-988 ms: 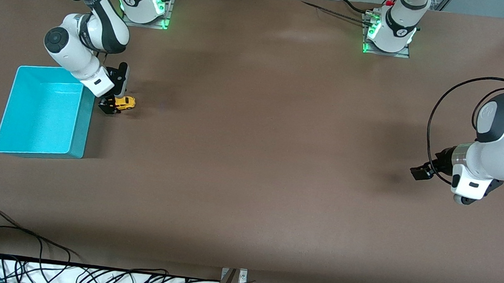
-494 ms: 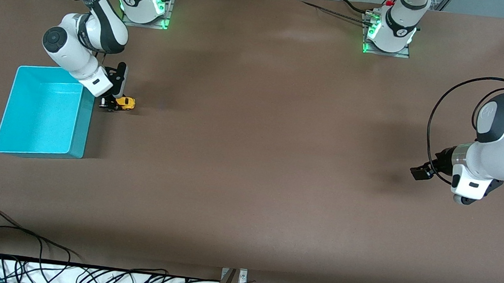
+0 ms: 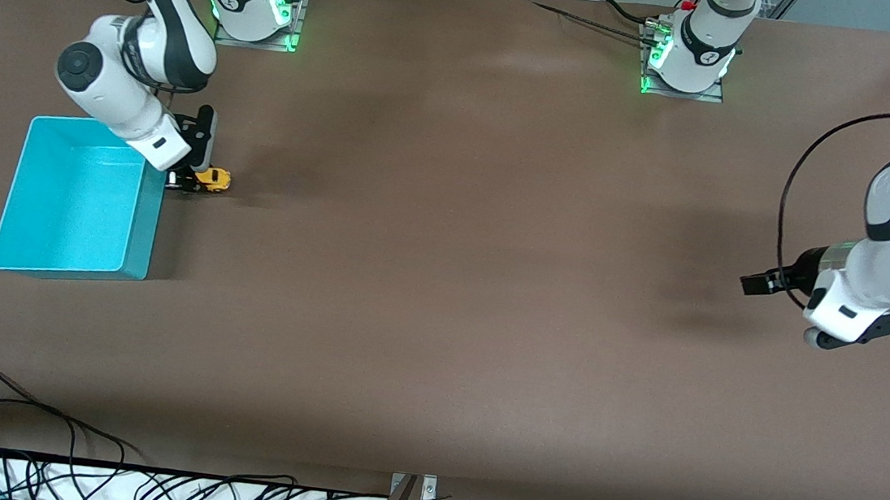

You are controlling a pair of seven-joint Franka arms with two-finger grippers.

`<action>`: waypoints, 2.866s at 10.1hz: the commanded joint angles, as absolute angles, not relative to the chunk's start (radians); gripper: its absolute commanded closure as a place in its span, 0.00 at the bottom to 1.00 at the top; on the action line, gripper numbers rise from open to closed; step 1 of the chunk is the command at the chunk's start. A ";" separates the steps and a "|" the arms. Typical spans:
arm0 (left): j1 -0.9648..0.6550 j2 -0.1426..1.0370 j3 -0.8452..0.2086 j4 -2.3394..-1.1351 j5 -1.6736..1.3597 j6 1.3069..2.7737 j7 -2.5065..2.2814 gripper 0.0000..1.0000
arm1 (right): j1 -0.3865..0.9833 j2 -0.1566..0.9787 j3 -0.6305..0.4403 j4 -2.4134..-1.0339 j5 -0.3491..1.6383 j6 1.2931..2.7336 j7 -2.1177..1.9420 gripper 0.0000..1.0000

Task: Wind up and store yellow beetle car
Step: 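Lift the car with the right gripper and carry it over the bin, then lower the car into the cyan bin and open the right gripper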

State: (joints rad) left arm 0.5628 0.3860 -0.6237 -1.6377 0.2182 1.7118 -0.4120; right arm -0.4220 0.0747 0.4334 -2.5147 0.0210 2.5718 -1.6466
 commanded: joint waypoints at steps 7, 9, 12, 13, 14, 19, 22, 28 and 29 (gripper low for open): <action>0.600 0.293 -0.621 -1.551 0.192 1.565 -0.161 0.00 | -0.529 0.072 0.439 -2.163 0.067 2.077 -1.765 0.93; 0.597 0.301 -0.621 -1.528 0.192 1.565 -0.161 0.00 | -0.587 0.136 0.420 -2.109 0.060 2.071 -1.876 0.93; 0.581 0.324 -0.623 -1.500 0.195 1.566 -0.172 0.00 | -0.676 0.239 0.379 -2.030 0.046 2.071 -2.033 0.93; 0.578 0.322 -0.626 -1.496 0.198 1.566 -0.184 0.00 | -0.711 0.274 0.379 -2.004 0.045 2.071 -2.086 0.93; 0.560 0.322 -0.629 -1.496 0.210 1.566 -0.216 0.00 | -0.732 0.303 0.374 -1.981 0.031 2.071 -2.124 0.93; 0.563 0.322 -0.623 -1.497 0.192 1.566 -0.213 0.00 | -0.758 0.423 0.338 -1.959 0.023 2.103 -2.166 0.93; 0.563 0.322 -0.624 -1.499 0.190 1.566 -0.213 0.00 | -0.758 0.462 0.328 -1.968 0.023 2.125 -2.181 0.92; 0.586 0.318 -0.623 -1.497 0.126 1.566 -0.209 0.00 | -0.772 0.473 0.305 -1.977 0.029 2.114 -2.184 0.00; 0.586 0.318 -0.623 -1.499 0.126 1.566 -0.207 0.00 | -0.770 0.469 0.305 -1.976 0.031 2.108 -2.183 0.00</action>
State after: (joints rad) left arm 0.5807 0.3110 -0.6189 -1.5229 0.1499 1.5858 -0.2114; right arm -0.7613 0.4741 0.2988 -1.9896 0.0345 2.1311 -2.1735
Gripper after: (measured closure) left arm 0.000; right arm 0.141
